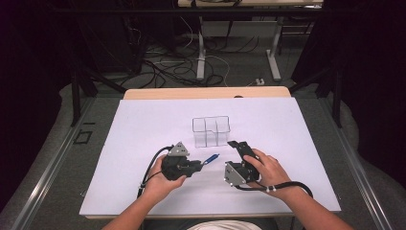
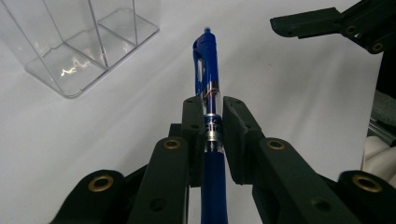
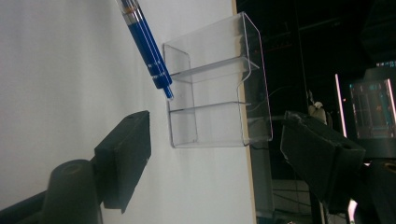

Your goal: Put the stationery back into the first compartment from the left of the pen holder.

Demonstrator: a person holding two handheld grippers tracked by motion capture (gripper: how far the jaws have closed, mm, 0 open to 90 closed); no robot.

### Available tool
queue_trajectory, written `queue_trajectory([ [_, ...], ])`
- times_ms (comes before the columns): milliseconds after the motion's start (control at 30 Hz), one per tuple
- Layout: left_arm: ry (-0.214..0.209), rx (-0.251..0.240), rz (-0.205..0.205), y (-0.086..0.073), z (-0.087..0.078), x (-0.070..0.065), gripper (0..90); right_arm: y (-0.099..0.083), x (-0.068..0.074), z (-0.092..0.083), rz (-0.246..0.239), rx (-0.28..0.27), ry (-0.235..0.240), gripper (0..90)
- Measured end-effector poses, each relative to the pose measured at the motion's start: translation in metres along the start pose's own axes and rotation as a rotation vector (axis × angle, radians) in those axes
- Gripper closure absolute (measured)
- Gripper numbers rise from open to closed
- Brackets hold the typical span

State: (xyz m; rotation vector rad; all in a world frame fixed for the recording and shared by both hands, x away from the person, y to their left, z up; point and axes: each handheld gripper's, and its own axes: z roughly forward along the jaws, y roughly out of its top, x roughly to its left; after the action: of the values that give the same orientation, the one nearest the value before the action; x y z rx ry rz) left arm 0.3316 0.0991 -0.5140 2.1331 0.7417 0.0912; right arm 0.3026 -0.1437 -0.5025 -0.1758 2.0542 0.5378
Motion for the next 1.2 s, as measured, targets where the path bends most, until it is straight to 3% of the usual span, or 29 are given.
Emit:
queue_trajectory([
  [167, -0.010, 0.001, -0.015, 0.001, 0.003, -0.003, 79.5, 0.004, 0.003, 0.001, -0.081, -0.010, 0.013, 31.0],
  [467, -0.021, 0.003, -0.029, 0.005, 0.005, -0.007, 79.5, 0.007, 0.011, 0.006, -0.164, -0.058, 0.052, 38.1],
  [533, -0.020, 0.000, -0.041, 0.006, 0.006, -0.007, 79.5, 0.007, 0.011, 0.007, -0.193, -0.049, 0.081, 43.0],
  [600, -0.021, 0.001, -0.036, 0.007, 0.007, -0.007, 79.5, 0.006, 0.012, 0.009, -0.208, -0.059, 0.071, 43.0],
  [633, -0.021, 0.001, -0.040, 0.007, 0.007, -0.007, 79.5, 0.006, 0.014, 0.009, -0.193, -0.059, 0.067, 43.1],
  [667, -0.023, 0.004, -0.047, 0.008, 0.007, -0.007, 79.5, 0.007, 0.015, 0.010, -0.195, -0.051, 0.082, 43.5],
  [700, -0.029, 0.009, -0.043, 0.008, 0.007, -0.006, 79.5, 0.007, 0.016, 0.011, -0.201, -0.059, 0.062, 43.7],
  [833, -0.029, 0.011, -0.056, 0.010, 0.010, -0.008, 79.5, 0.008, 0.017, 0.013, -0.239, -0.034, 0.089, 46.1],
  [1000, -0.036, 0.015, -0.054, 0.013, 0.013, -0.010, 79.5, 0.008, 0.021, 0.015, -0.274, -0.052, 0.070, 50.0],
  [1033, -0.040, 0.013, -0.051, 0.013, 0.014, -0.010, 79.5, 0.008, 0.021, 0.015, -0.270, -0.041, 0.090, 50.8],
  [1167, -0.047, 0.007, -0.046, 0.017, 0.016, -0.014, 79.5, 0.008, 0.024, 0.017, -0.292, -0.047, 0.081, 54.0],
  [1200, -0.053, 0.013, -0.054, 0.018, 0.016, -0.016, 79.5, 0.008, 0.024, 0.016, -0.295, -0.034, 0.102, 55.0],
])
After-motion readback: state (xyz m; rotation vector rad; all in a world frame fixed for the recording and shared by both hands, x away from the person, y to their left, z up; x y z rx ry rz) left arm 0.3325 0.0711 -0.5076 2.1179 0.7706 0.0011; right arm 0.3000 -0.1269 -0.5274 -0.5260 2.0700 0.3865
